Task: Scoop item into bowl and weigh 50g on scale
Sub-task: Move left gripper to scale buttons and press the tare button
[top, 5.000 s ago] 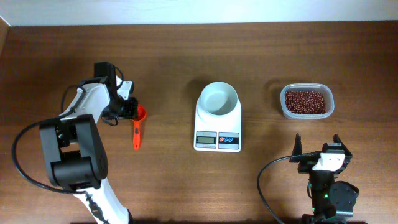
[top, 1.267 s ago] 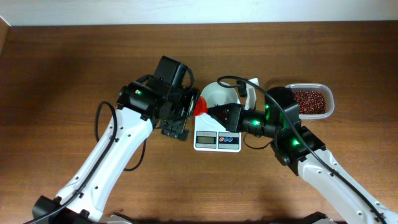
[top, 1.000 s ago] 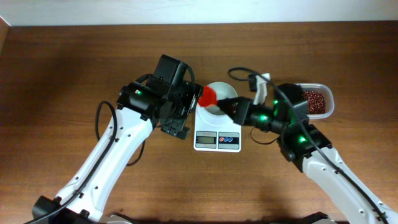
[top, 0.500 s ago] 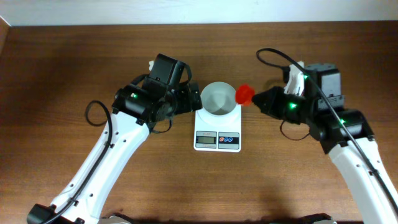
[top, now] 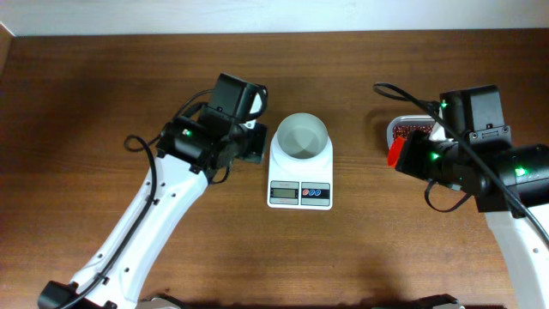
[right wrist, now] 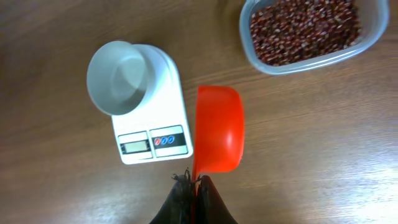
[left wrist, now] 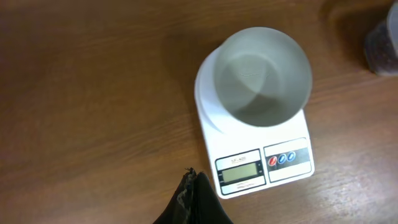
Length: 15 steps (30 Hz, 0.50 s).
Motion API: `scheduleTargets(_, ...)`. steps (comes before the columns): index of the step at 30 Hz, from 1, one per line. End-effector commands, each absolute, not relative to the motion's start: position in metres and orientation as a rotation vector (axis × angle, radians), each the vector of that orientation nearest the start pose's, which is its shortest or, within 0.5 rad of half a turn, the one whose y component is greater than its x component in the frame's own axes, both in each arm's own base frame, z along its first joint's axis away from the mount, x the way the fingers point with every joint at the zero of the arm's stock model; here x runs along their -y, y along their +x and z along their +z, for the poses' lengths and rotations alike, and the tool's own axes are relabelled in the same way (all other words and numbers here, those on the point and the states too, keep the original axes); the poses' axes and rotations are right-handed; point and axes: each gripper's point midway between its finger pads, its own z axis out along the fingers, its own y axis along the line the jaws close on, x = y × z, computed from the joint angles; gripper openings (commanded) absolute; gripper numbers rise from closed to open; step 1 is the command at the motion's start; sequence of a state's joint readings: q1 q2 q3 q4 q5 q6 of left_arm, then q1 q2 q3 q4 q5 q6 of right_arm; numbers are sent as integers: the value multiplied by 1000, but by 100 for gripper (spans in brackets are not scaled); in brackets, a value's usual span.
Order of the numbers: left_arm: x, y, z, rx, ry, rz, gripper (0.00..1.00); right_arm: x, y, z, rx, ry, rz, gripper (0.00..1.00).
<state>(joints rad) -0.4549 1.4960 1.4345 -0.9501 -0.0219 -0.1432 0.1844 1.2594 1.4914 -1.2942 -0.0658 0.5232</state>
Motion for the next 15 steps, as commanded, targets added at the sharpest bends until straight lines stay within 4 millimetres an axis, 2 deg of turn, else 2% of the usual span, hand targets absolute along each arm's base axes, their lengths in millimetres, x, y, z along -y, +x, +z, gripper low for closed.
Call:
scheduleTargets(1,187,325,202,-2500,710,-181,0,-54,283,277,-2575,437,268,4)
scheduleTargets(3,208,313,185,-2448,882,-179,0,-54,287,279,-2555,433,273,4)
scheduleTargets(8,244,287,165,-2328,1167,-178,0,-52,295,284,-2512,449,267,4)
scheduleTargets(10,257,281,154,-2302,1230,-184,0,-53,297,286,-2503,447,270,4)
scheduleTargets(13,270,284,141,-2295,1253,-191,0,-52,297,286,-2503,447,269,4)
scheduleTargets(15,279,290,126,-2301,1266,-188,0,-52,297,286,-2502,447,269,4)
